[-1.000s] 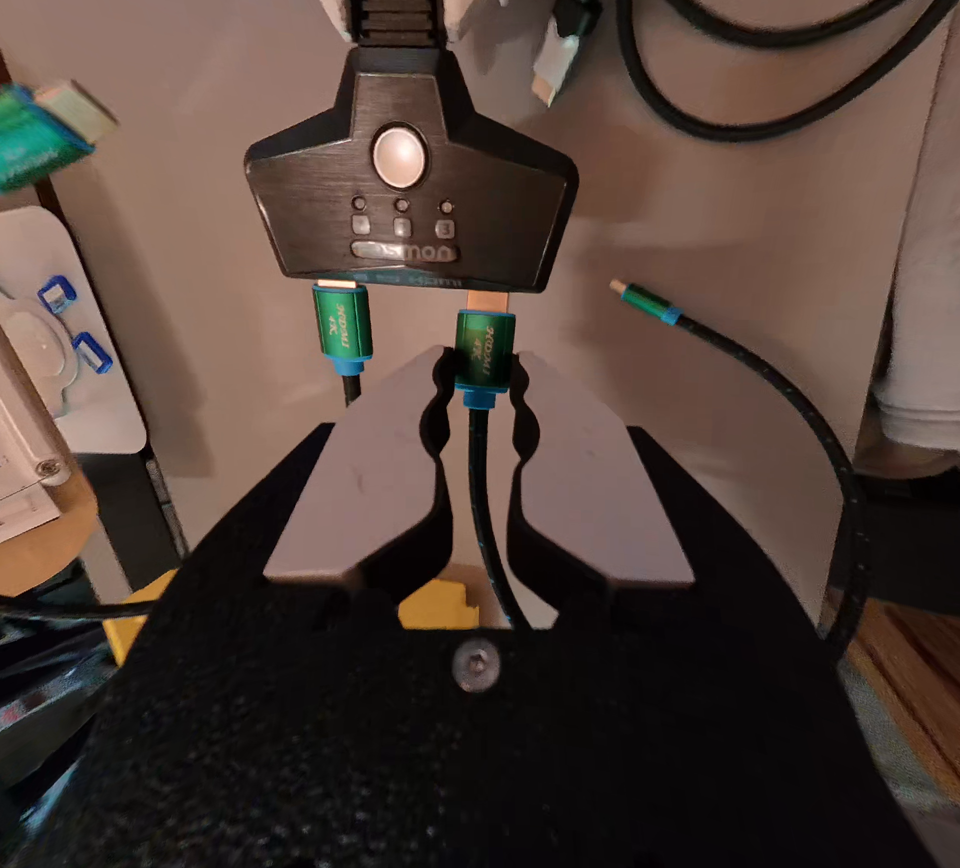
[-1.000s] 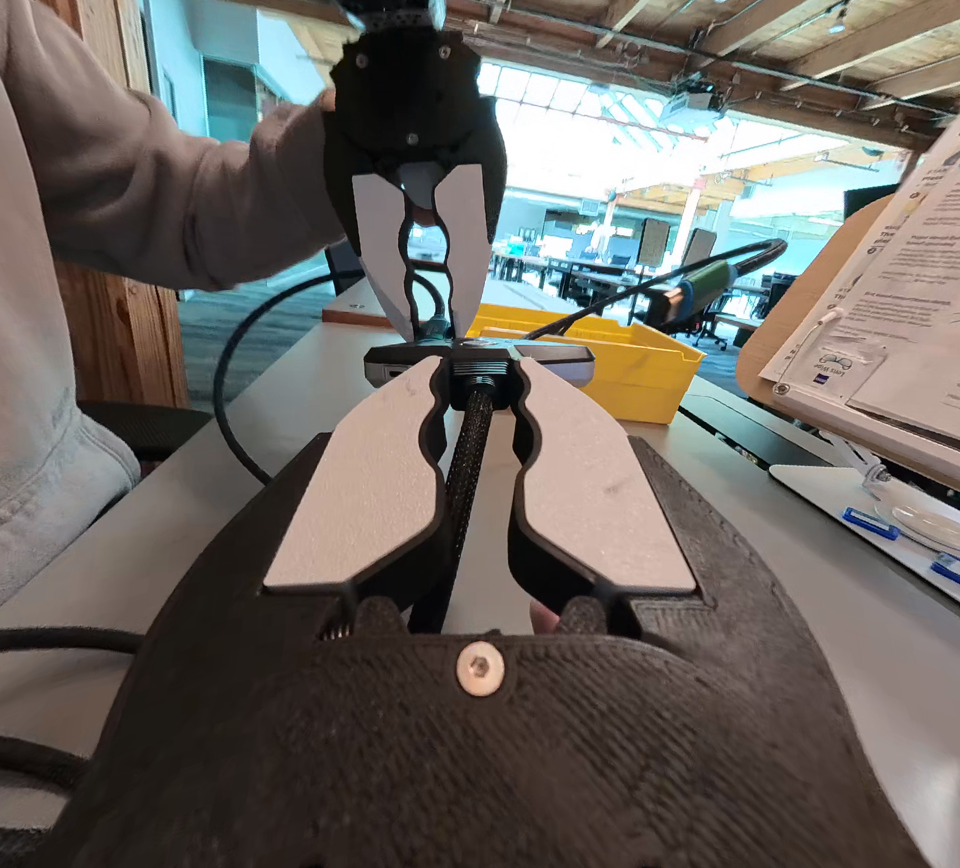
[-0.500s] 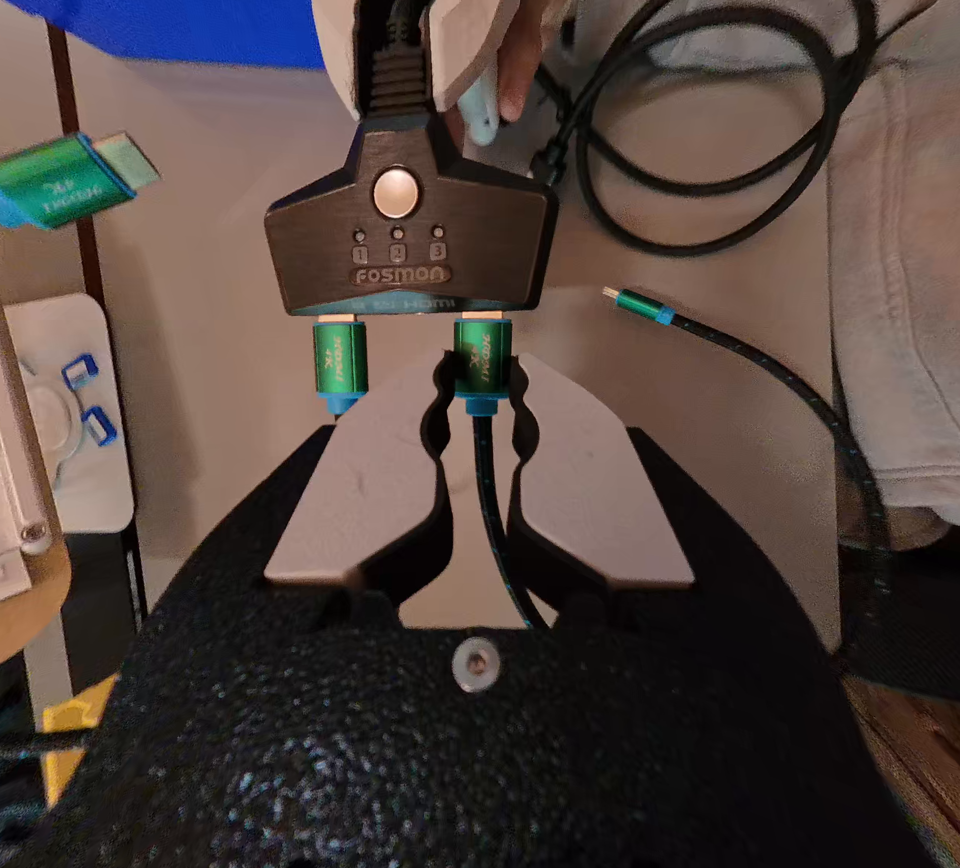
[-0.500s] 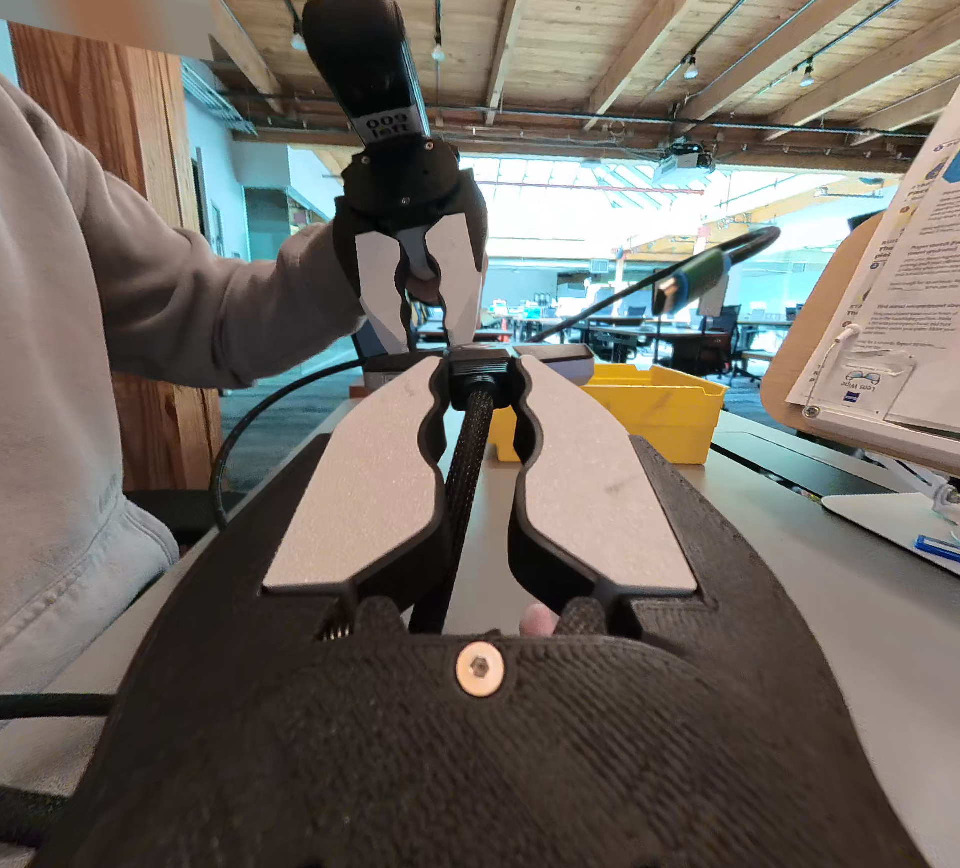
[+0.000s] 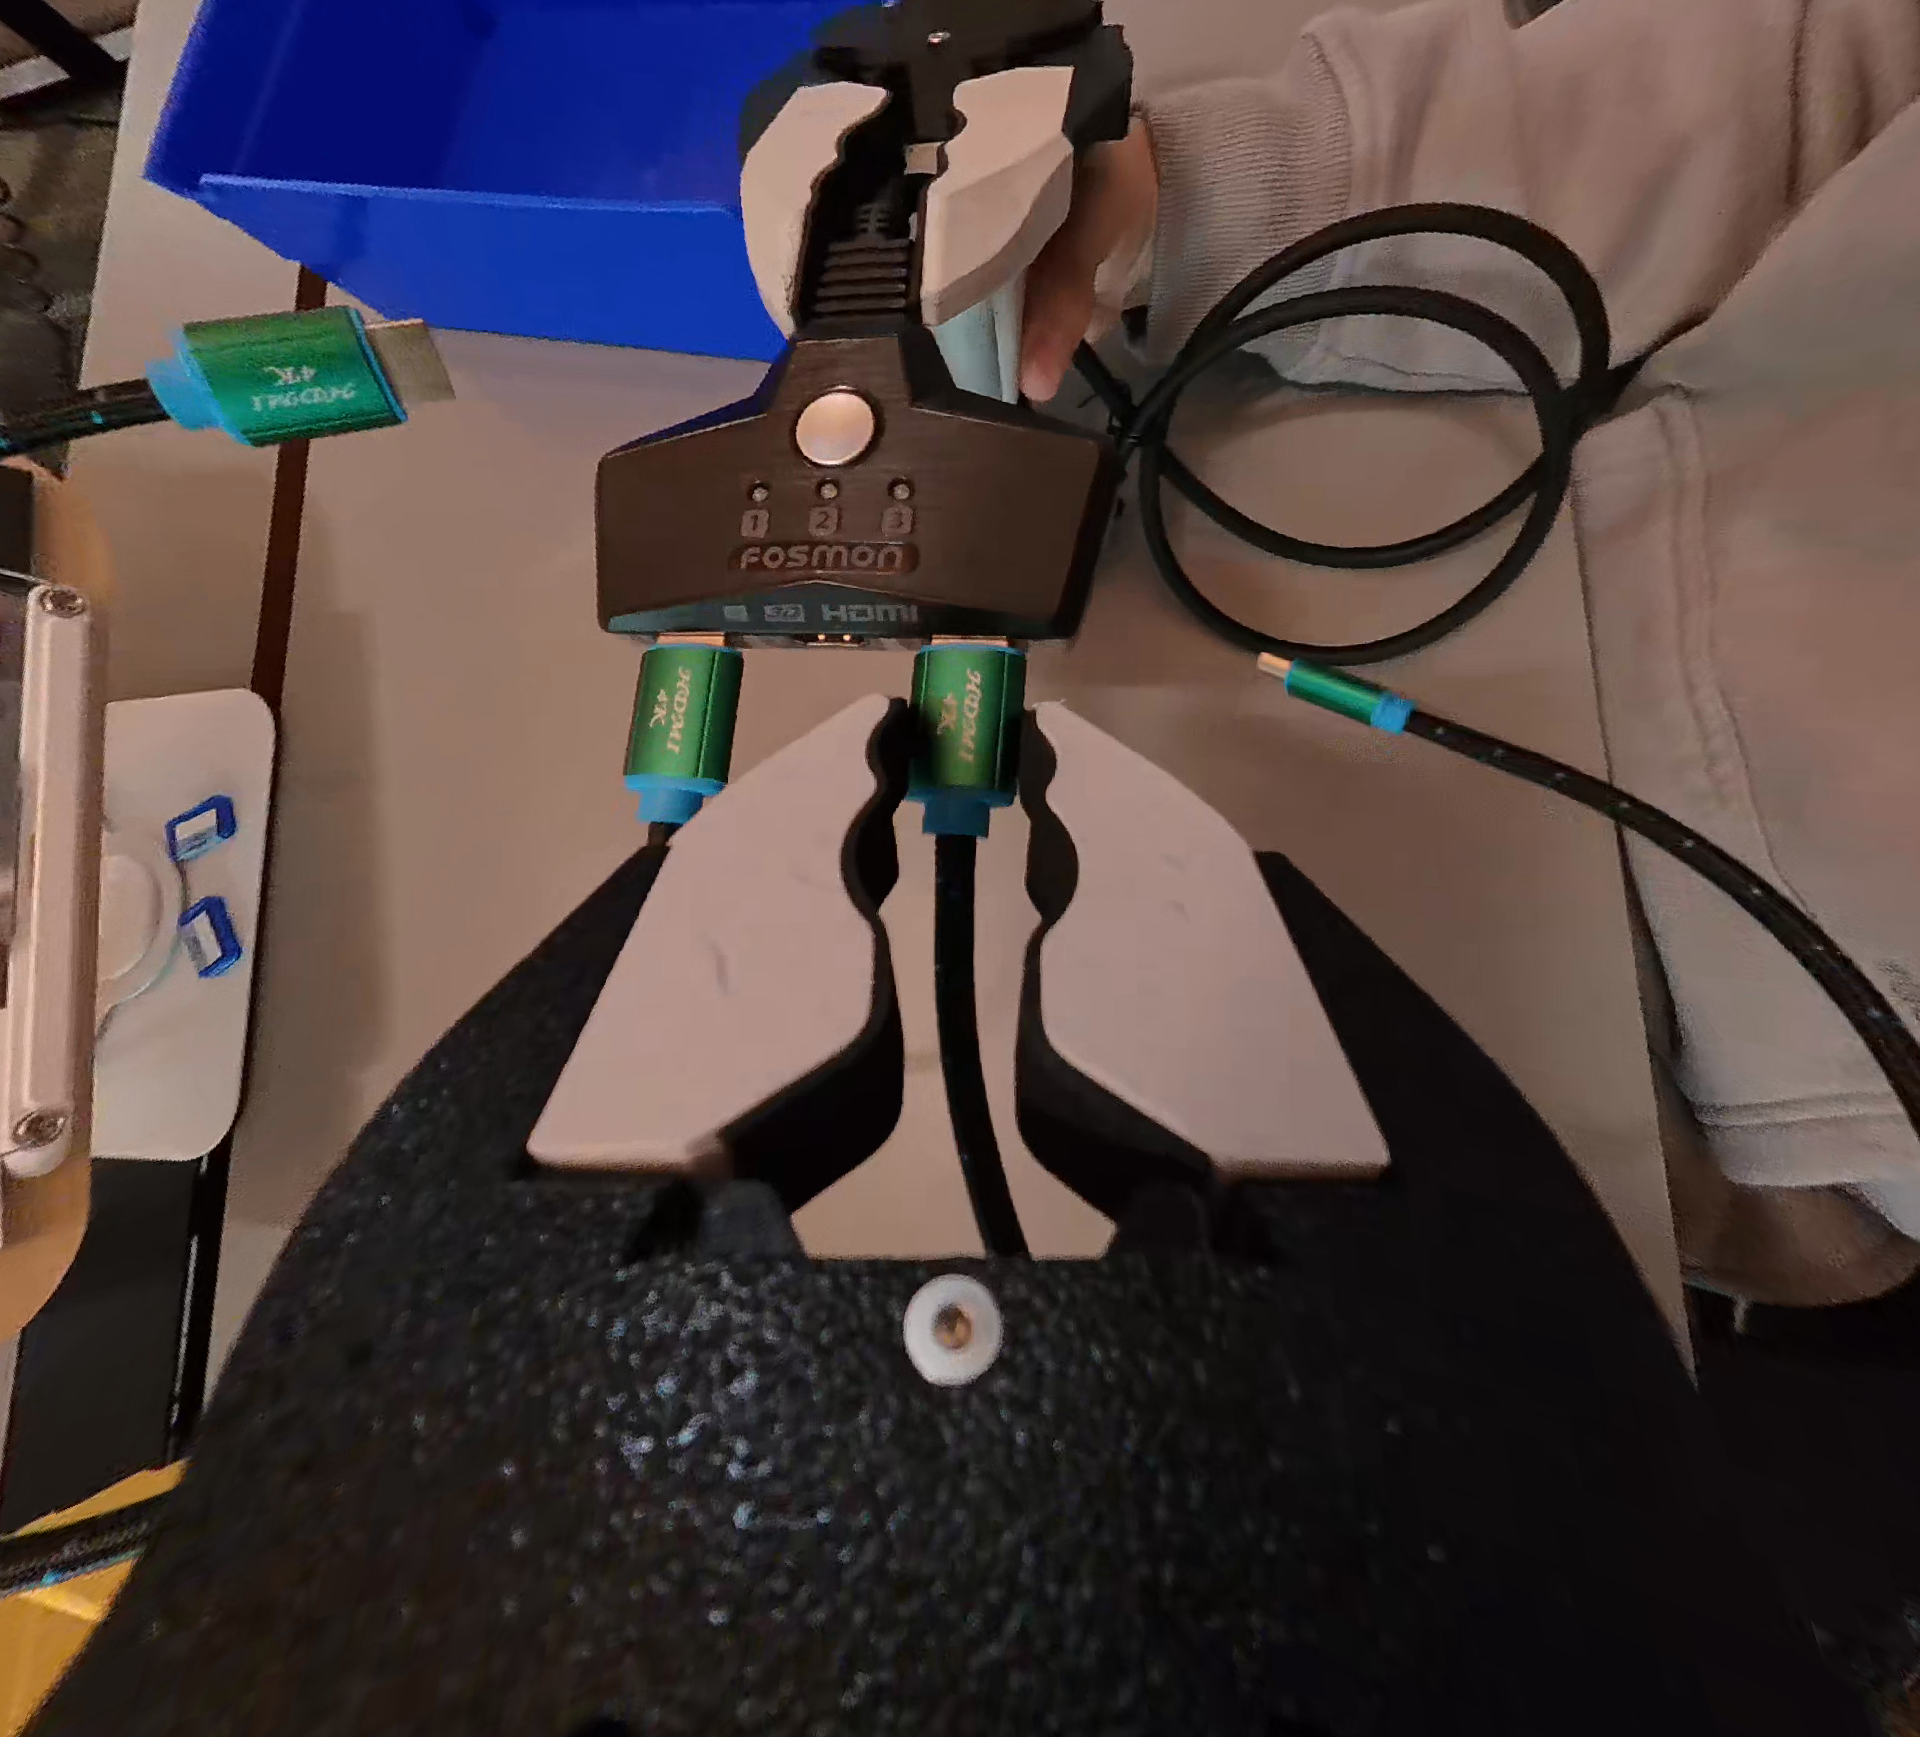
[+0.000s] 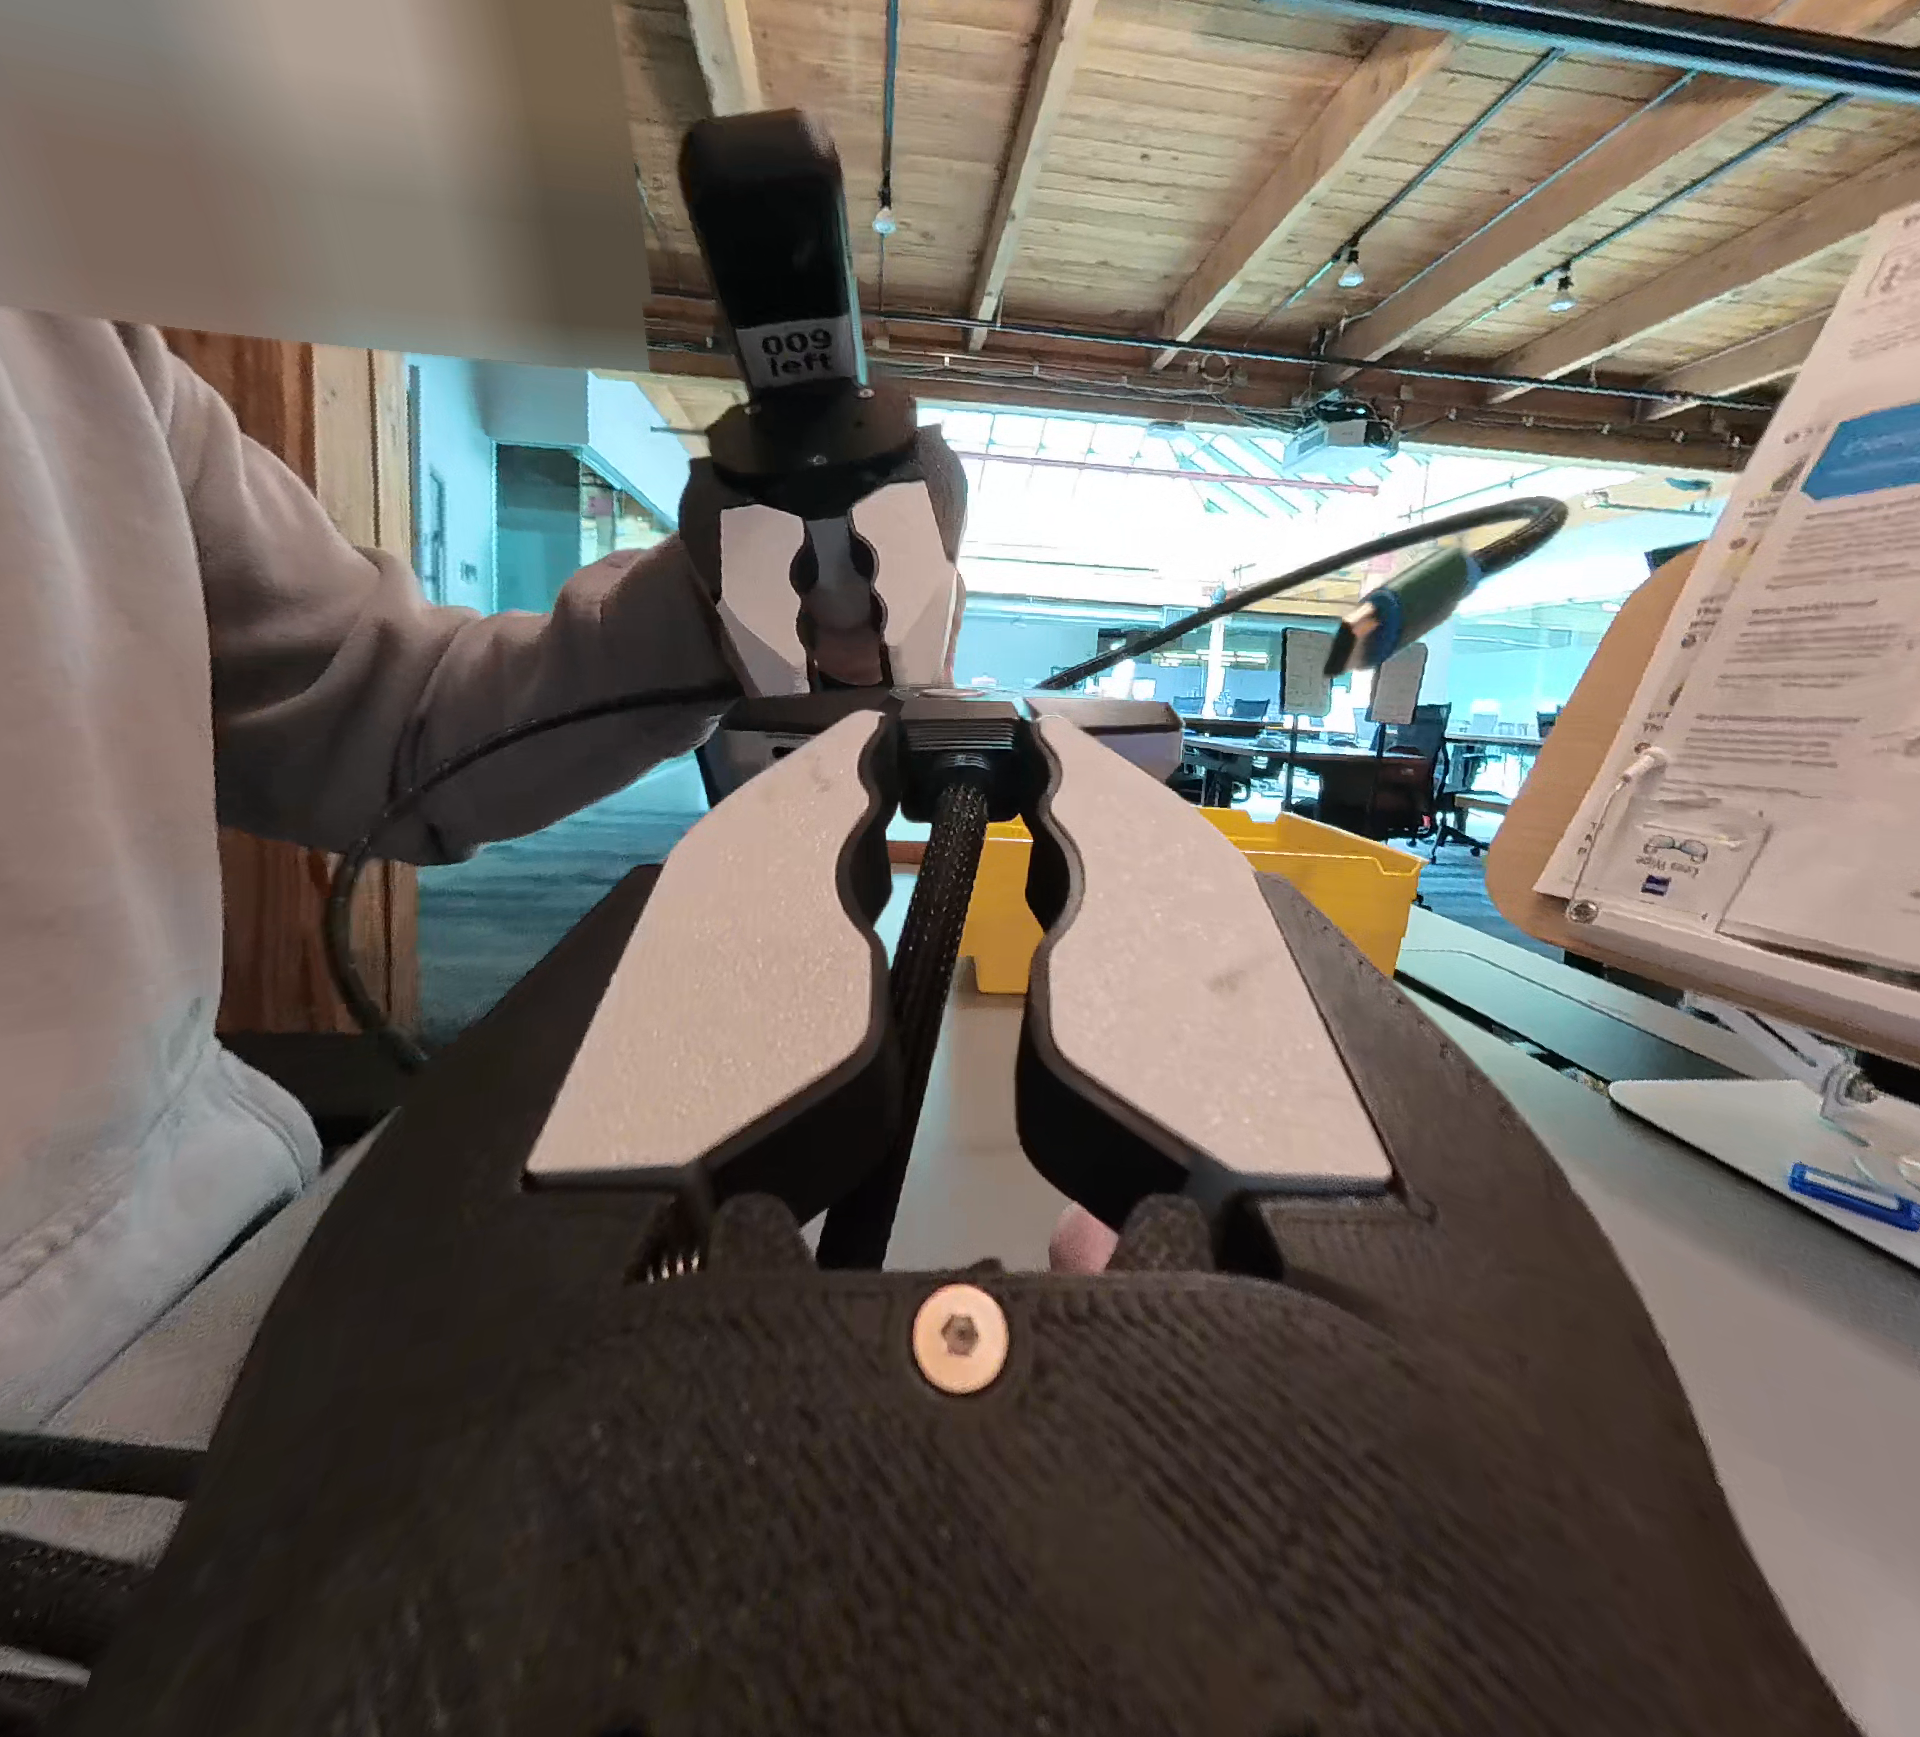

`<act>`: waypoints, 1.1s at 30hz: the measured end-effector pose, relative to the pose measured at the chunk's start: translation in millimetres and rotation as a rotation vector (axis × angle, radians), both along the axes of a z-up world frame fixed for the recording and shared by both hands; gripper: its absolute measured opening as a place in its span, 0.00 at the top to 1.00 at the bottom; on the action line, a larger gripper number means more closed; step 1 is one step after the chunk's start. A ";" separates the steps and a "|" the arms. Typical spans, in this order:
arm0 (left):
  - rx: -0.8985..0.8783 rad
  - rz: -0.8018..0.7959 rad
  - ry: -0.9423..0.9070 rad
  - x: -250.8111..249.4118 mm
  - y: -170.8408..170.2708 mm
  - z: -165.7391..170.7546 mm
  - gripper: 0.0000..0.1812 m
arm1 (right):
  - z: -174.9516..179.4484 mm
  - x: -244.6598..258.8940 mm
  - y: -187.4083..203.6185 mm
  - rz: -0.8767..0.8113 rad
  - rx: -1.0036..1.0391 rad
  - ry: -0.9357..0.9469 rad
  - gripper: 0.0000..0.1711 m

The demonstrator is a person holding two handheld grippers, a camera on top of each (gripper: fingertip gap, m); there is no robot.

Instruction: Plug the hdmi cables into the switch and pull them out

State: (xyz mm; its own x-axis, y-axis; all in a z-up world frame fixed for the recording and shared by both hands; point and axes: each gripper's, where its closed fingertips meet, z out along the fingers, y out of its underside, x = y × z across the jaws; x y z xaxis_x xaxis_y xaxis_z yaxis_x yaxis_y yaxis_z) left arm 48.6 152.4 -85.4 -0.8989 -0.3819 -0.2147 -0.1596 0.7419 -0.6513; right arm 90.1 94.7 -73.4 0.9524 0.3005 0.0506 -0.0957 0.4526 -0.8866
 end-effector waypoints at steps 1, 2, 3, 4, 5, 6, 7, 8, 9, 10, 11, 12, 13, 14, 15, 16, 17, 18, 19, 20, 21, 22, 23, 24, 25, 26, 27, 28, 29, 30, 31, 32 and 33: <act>-0.011 -0.005 -0.004 -2.0 -1.2 1.5 0.89 | 1.2 -1.9 -0.9 -0.002 0.001 -0.017 0.87; -0.029 -0.007 -0.014 -4.4 -2.2 5.4 0.89 | 3.5 -4.6 -1.8 0.003 0.010 -0.029 0.87; -0.063 -0.008 -0.039 -7.2 -3.5 13.3 0.87 | 5.5 -6.6 -2.9 0.007 0.025 -0.043 0.87; -0.112 -0.002 -0.085 -9.3 -3.7 25.5 0.84 | 7.2 -7.4 -4.4 0.004 0.036 -0.053 0.87; -0.162 0.016 -0.136 -10.9 -0.8 39.4 0.80 | 8.2 -6.8 -6.0 -0.002 0.042 -0.060 0.87; -0.208 0.050 -0.183 -12.1 5.3 53.0 0.77 | 9.3 -4.4 -7.7 -0.017 0.045 -0.060 0.87; -0.253 0.097 -0.233 -12.6 14.3 65.9 0.74 | 11.3 -0.8 -9.9 -0.036 0.051 -0.058 0.87; -0.296 0.146 -0.283 -13.3 25.2 77.4 0.71 | 16.0 2.5 -11.8 -0.054 0.061 -0.058 0.87; -0.333 0.189 -0.331 -14.7 37.3 85.9 0.69 | 24.0 6.7 -14.1 -0.085 0.077 -0.061 0.87; -0.364 0.233 -0.374 -16.3 50.5 91.5 0.67 | 36.5 11.2 -16.7 -0.123 0.096 -0.064 0.87; -0.395 0.282 -0.407 -17.5 64.4 93.9 0.67 | 51.3 16.7 -20.4 -0.173 0.112 -0.077 0.87; -0.435 0.333 -0.422 -18.4 76.9 94.3 0.67 | 67.2 22.9 -26.6 -0.234 0.127 -0.107 0.87; -0.478 0.363 -0.414 -20.5 85.3 91.5 0.66 | 84.4 28.3 -33.7 -0.290 0.137 -0.149 0.87; -0.517 0.375 -0.392 -23.7 90.4 86.9 0.67 | 100.8 35.7 -40.9 -0.362 0.132 -0.201 0.87; -0.549 0.391 -0.367 -26.1 94.4 81.6 0.67 | 115.3 43.5 -48.4 -0.445 0.114 -0.274 0.87; -0.569 0.410 -0.351 -27.4 98.0 76.5 0.67 | 127.9 52.1 -56.6 -0.526 0.089 -0.348 0.87; -0.574 0.420 -0.342 -28.2 100.3 71.0 0.67 | 138.8 63.6 -65.6 -0.618 0.060 -0.414 0.87; -0.569 0.422 -0.335 -28.9 101.2 65.3 0.67 | 148.1 77.2 -76.0 -0.719 0.035 -0.472 0.87; -0.559 0.424 -0.328 -28.5 101.5 59.4 0.67 | 155.3 92.0 -87.4 -0.814 0.007 -0.513 0.87; -0.549 0.426 -0.317 -27.3 101.3 53.3 0.67 | 160.3 106.0 -99.3 -0.899 -0.025 -0.548 0.87; -0.541 0.427 -0.301 -25.7 100.1 47.2 0.67 | 162.9 119.2 -112.4 -0.981 -0.049 -0.582 0.87; -0.537 0.424 -0.282 -23.8 98.0 41.3 0.66 | 164.0 131.8 -126.4 -1.046 -0.062 -0.586 0.87; -0.535 0.418 -0.262 -21.9 95.1 35.7 0.66 | 163.7 143.1 -140.3 -1.102 -0.069 -0.575 0.87; -0.535 0.410 -0.245 -19.9 92.0 30.8 0.66 | 161.3 153.8 -153.8 -1.169 -0.071 -0.575 0.87; -0.538 0.402 -0.232 -17.8 88.5 26.5 0.66 | 156.7 164.4 -166.7 -1.246 -0.066 -0.569 0.87; -0.542 0.393 -0.220 -15.4 85.2 22.8 0.66 | 149.9 173.6 -177.7 -1.298 -0.049 -0.527 0.88; -0.548 0.387 -0.209 -12.8 82.1 19.5 0.66 | 140.1 180.7 -186.5 -1.335 -0.030 -0.482 0.87; -0.554 0.379 -0.197 -10.4 79.0 16.4 0.66 | 127.0 187.4 -194.5 -1.380 -0.024 -0.448 0.87; -0.560 0.371 -0.183 -8.3 76.0 13.4 0.66 | 111.9 193.8 -200.6 -1.415 -0.033 -0.399 0.87; -0.567 0.365 -0.169 -6.3 73.3 10.4 0.66 | 96.1 199.2 -204.4 -1.441 -0.056 -0.348 0.87; -0.572 0.363 -0.155 -4.4 71.1 7.2 0.66 | 80.3 205.1 -206.6 -1.479 -0.105 -0.319 0.87; -0.575 0.360 -0.141 -3.0 69.1 3.9 0.66 | 64.9 210.3 -210.0 -1.540 -0.179 -0.304 0.87; -0.574 0.357 -0.126 -2.4 67.3 0.2 0.66 | 52.0 214.7 -215.2 -1.614 -0.257 -0.303 0.87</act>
